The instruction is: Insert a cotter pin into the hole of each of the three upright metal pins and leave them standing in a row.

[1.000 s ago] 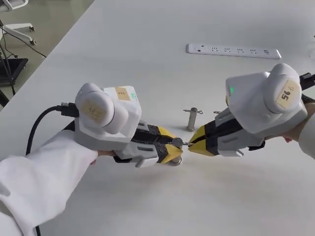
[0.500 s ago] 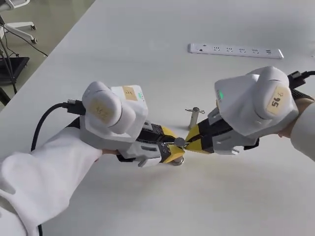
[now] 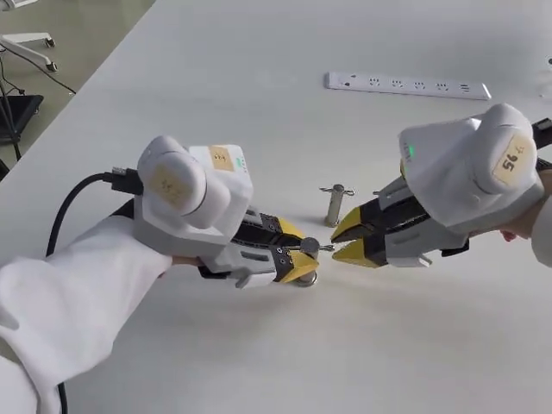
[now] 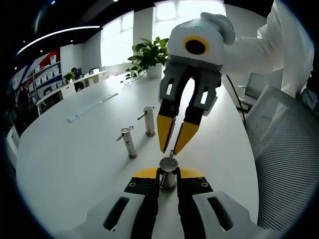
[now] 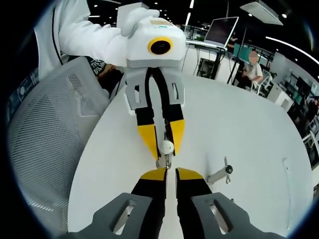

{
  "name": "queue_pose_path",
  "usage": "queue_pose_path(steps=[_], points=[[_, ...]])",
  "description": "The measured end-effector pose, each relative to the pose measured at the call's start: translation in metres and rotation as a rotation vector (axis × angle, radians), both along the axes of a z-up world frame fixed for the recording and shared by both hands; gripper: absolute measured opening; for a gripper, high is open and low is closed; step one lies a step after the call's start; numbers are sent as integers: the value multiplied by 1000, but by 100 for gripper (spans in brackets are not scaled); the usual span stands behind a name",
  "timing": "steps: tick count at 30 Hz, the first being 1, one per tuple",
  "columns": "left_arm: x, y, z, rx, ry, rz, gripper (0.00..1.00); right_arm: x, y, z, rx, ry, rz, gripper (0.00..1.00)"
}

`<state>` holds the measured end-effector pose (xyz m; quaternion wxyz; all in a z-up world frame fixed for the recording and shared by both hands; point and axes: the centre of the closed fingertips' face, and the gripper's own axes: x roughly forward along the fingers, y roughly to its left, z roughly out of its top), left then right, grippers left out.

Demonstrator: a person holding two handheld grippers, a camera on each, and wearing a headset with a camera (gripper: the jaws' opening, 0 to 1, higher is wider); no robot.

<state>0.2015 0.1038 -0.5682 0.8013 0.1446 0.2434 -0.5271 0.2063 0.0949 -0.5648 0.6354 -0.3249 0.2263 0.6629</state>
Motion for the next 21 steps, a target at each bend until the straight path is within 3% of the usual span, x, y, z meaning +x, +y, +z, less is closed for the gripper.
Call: queue_pose_path(steps=[18, 20, 21], points=[[0, 0, -3, 13, 7, 10, 12, -12, 7, 0, -5, 0, 5, 0], [-2, 2, -7, 24, 32, 13, 13, -8, 5, 0, -16, -2, -16, 6], [-3, 3, -8, 34, 29, 7, 14, -9, 3, -1, -26, -2, -9, 9]])
